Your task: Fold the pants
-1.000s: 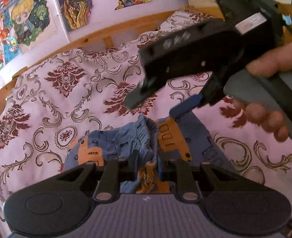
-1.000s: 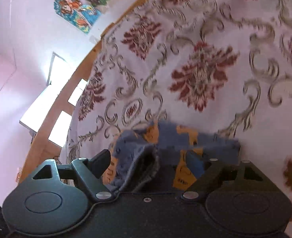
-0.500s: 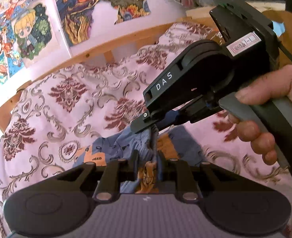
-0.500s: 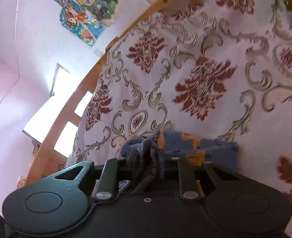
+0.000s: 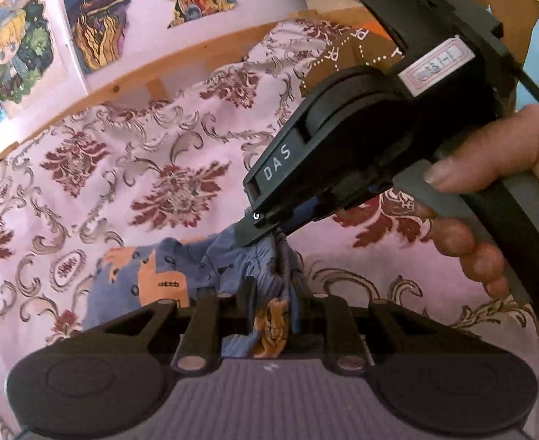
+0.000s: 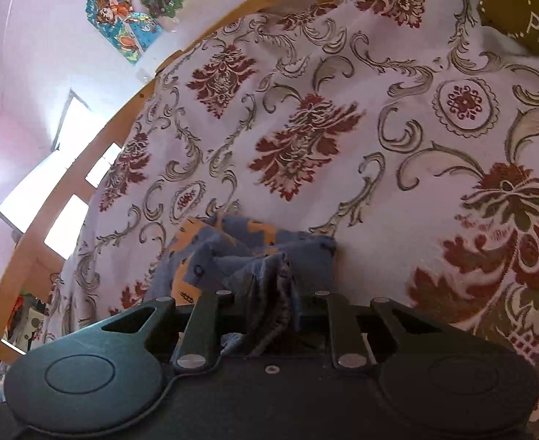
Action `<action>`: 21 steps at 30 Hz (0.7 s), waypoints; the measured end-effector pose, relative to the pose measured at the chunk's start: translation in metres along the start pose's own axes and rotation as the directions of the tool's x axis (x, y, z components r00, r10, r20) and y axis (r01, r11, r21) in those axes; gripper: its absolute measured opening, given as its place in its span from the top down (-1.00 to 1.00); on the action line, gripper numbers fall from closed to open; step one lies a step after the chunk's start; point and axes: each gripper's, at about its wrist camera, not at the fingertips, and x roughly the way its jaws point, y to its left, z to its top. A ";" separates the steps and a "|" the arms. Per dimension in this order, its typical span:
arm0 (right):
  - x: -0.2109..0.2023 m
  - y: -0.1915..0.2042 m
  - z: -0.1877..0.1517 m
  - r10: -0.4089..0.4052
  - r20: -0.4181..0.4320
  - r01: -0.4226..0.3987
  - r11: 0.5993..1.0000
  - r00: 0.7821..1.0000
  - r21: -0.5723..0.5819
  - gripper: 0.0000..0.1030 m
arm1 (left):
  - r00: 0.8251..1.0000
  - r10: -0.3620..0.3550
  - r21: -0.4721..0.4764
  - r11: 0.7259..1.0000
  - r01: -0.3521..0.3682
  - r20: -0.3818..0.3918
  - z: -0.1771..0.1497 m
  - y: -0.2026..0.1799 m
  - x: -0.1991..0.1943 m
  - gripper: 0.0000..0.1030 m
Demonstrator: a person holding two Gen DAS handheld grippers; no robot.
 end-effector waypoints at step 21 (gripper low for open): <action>0.004 0.002 -0.010 -0.071 -0.012 0.071 0.996 0.997 -0.045 0.60 | 0.996 -0.092 -0.100 0.991 0.089 -0.023 -0.012 0.010 0.006 0.48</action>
